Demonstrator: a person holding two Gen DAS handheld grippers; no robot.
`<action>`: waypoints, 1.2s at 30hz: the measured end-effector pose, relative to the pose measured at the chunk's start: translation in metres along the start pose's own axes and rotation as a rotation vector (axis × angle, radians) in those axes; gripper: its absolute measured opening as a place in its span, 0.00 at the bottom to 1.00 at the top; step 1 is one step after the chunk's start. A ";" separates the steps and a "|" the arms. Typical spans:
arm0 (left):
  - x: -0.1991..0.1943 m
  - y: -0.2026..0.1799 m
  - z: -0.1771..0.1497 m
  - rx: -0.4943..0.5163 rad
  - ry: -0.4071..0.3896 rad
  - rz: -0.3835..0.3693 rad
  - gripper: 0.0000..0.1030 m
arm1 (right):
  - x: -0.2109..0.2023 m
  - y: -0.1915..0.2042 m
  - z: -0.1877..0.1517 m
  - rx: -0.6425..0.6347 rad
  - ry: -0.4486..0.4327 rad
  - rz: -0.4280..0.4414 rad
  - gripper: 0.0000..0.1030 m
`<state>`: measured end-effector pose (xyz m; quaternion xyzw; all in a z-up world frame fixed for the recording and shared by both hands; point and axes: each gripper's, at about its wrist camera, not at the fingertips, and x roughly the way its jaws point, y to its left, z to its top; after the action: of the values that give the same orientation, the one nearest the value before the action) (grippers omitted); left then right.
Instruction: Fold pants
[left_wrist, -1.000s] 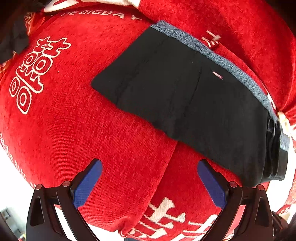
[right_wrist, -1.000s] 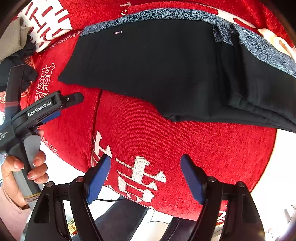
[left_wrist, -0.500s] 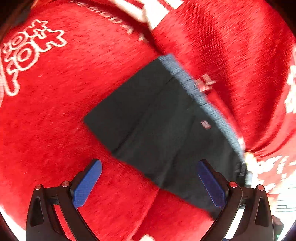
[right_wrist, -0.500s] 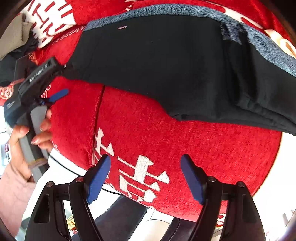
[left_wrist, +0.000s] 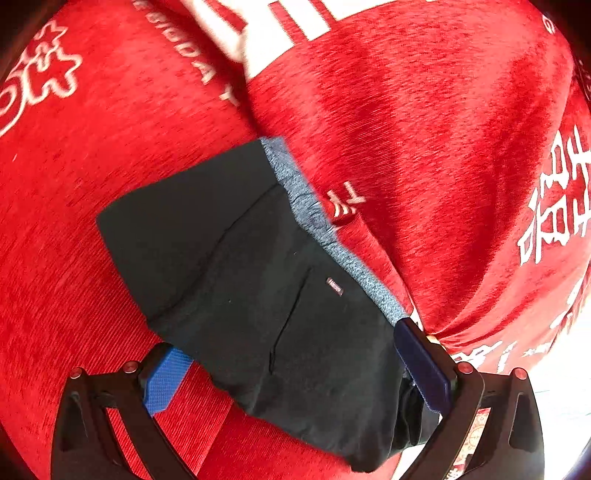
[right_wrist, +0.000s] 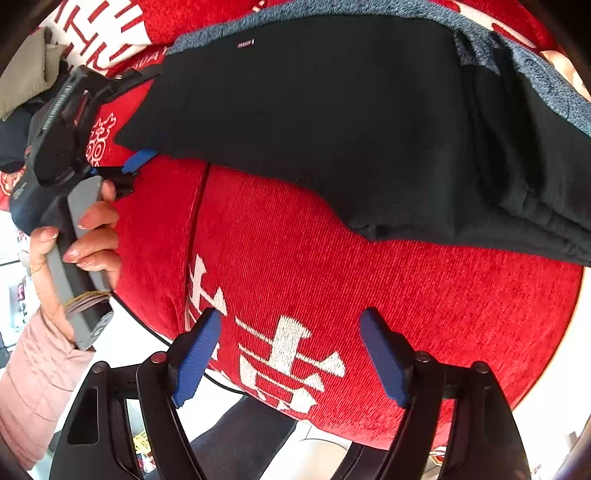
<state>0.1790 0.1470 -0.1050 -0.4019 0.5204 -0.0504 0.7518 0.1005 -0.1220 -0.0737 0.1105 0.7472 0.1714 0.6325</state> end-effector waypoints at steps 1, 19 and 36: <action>0.007 0.002 0.002 -0.004 0.017 0.034 1.00 | -0.003 -0.001 0.001 0.002 -0.011 0.006 0.78; 0.034 -0.080 -0.070 0.884 -0.142 0.697 0.33 | -0.083 0.040 0.172 -0.202 -0.116 0.066 0.79; 0.030 -0.104 -0.098 1.066 -0.185 0.745 0.33 | 0.057 0.172 0.241 -0.400 0.266 -0.047 0.22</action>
<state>0.1478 0.0083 -0.0720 0.2303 0.4617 -0.0030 0.8566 0.3183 0.0852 -0.0912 -0.0582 0.7774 0.3142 0.5418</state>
